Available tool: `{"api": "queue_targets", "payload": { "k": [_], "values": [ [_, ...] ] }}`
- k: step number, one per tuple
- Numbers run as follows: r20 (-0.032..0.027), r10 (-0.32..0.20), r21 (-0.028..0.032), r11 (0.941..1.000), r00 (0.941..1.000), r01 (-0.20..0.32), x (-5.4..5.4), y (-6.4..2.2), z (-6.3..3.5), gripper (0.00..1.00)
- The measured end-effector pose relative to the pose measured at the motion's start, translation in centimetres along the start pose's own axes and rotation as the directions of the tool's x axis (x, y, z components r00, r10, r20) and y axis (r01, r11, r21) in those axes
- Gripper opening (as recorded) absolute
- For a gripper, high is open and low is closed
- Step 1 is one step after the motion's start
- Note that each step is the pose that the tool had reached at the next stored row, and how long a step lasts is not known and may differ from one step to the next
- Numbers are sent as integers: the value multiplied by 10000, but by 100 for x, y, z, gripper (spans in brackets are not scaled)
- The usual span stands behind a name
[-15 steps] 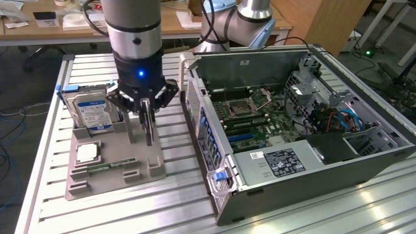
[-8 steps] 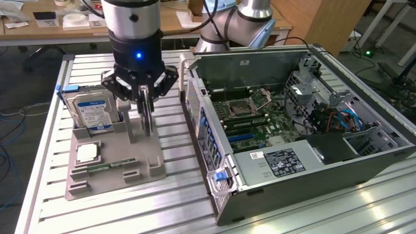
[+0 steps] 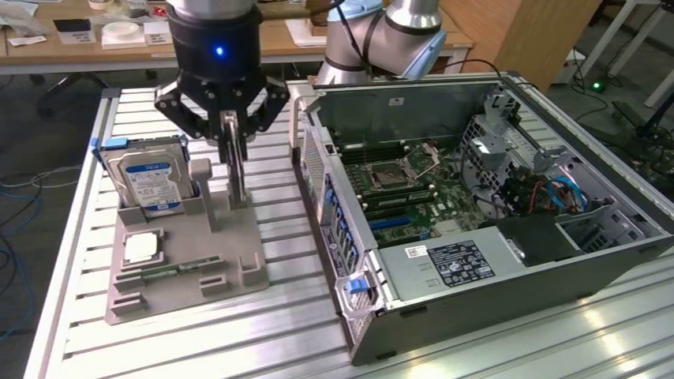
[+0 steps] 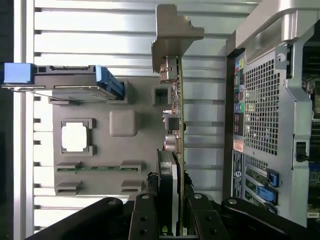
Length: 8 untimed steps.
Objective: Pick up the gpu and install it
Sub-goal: 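Pick up the gpu and move the gpu toward the slot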
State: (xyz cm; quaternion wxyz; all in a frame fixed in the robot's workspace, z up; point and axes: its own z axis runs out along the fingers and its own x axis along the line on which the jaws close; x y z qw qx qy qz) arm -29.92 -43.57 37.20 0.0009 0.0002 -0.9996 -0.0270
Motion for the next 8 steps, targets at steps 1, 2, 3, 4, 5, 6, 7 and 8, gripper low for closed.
{"api": "queue_targets", "payload": {
  "k": [1,2,3,4,5,6,7,8],
  "values": [
    [0,0,1,10000,10000,0,0,2,-38,28],
    [0,0,0,10000,10000,0,0,4,-72,28],
    [1,0,0,10000,10000,0,0,6,-108,28],
    [0,0,0,10000,10000,0,0,8,-143,28],
    [0,0,1,10000,10000,0,0,10,-177,28],
    [0,0,1,10000,10000,0,1,11,-212,28],
    [0,0,0,10000,10000,0,1,13,-247,28],
    [1,0,0,10000,10000,0,1,15,-287,28]
  ]
}}
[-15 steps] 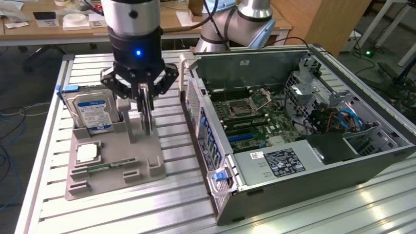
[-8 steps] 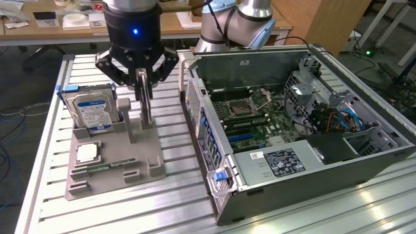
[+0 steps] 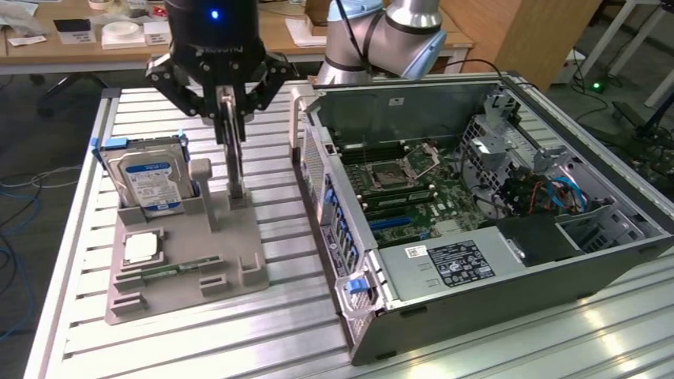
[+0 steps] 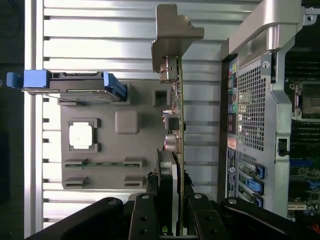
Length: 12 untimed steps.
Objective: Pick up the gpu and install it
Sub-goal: 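Pick up the gpu and move the gpu toward the slot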
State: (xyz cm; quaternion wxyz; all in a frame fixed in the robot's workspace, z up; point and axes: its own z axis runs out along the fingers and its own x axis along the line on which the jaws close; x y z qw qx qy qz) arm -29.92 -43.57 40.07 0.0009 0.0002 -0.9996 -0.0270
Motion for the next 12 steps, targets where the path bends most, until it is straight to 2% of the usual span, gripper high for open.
{"api": "queue_targets", "payload": {
  "k": [6,12],
  "values": [
    [-1,0,1,10000,10000,0,1,12,-231,28],
    [-1,-1,0,10000,10000,1,0,14,-253,28]
  ]
}}
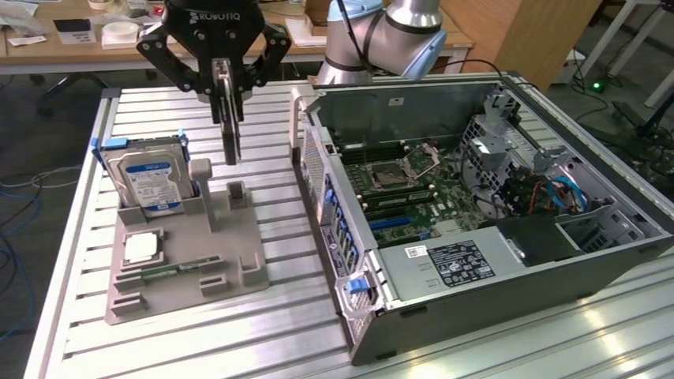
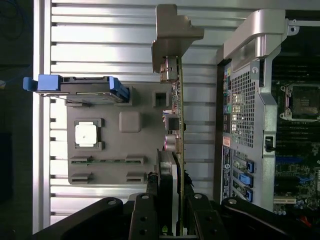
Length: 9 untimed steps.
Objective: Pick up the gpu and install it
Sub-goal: 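Pick up the gpu and move the gpu toward the slot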
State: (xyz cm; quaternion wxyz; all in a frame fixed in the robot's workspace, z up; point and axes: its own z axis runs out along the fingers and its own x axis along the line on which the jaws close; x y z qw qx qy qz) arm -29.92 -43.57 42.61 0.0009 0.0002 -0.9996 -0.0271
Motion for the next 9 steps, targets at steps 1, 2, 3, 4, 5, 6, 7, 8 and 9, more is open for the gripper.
{"api": "queue_targets", "payload": {
  "k": [1,2,3,4,5,6,7,8,9],
  "values": [
    [0,0,1,10000,10000,0,0,0,0,28],
    [-2,-1,2,10000,10000,1,-4,0,-1,28],
    [-3,-2,3,10000,10000,2,-13,-1,-2,28],
    [-2,-1,1,10000,10000,1,-25,0,-1,28],
    [0,0,1,10000,10000,0,-44,0,0,28],
    [0,0,0,10000,10000,0,-72,0,0,28],
    [-1,0,1,10000,10000,0,-100,0,-1,28],
    [0,0,0,10000,10000,0,-127,0,0,28],
    [-1,-1,1,10000,10000,1,-154,0,-1,28]
  ]
}}
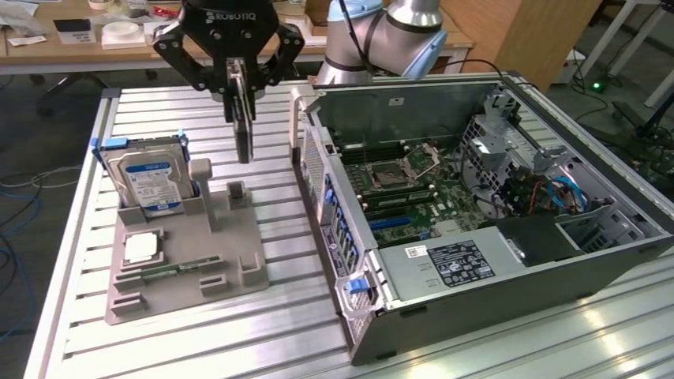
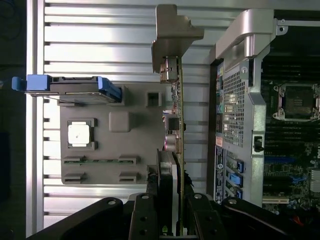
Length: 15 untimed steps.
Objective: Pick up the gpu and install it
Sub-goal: 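Pick up the gpu and move the gpu toward the slot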
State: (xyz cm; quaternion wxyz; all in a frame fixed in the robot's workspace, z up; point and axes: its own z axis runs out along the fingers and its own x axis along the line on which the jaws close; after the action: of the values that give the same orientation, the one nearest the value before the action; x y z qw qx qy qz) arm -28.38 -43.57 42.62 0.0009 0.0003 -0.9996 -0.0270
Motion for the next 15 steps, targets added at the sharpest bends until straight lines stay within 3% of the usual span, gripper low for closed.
{"api": "queue_targets", "payload": {
  "k": [15],
  "values": [
    [1,1,-1,10000,10000,-1,-348,0,1,28]
  ]
}}
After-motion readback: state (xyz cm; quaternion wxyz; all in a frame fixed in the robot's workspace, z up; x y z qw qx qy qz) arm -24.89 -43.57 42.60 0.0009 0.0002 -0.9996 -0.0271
